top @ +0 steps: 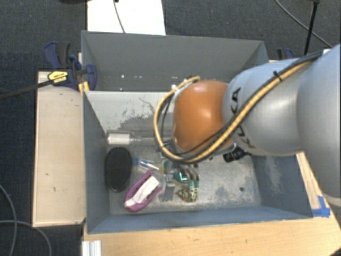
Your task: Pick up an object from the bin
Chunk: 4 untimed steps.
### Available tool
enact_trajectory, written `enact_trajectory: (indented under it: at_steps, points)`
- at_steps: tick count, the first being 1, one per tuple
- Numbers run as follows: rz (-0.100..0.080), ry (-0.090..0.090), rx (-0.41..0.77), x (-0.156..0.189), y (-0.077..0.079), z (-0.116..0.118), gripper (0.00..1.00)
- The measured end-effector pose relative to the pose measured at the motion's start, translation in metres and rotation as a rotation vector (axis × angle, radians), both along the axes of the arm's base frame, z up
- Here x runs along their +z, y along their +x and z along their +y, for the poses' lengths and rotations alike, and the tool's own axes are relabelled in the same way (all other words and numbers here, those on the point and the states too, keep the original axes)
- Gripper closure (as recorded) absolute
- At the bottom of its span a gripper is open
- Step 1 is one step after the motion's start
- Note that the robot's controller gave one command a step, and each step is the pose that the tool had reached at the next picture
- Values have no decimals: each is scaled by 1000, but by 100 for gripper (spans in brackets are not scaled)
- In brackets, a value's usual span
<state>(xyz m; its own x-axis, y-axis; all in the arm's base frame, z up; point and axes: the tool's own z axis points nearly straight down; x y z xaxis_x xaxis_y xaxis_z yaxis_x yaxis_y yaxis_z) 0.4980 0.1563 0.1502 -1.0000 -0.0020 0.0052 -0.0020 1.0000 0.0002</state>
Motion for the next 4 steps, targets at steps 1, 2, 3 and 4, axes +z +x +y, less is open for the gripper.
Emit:
enact_trajectory:
  at_steps: [1, 2, 3, 4]
  points:
    - [-5, -3, -215, -80, 27, -91, 0]
    - [-7, 0, -213, -79, 28, -88, 100]
    - [-16, 2, -238, 77, 44, -99, 100]
    - [-3, 1, -254, 71, 8, -64, 100]
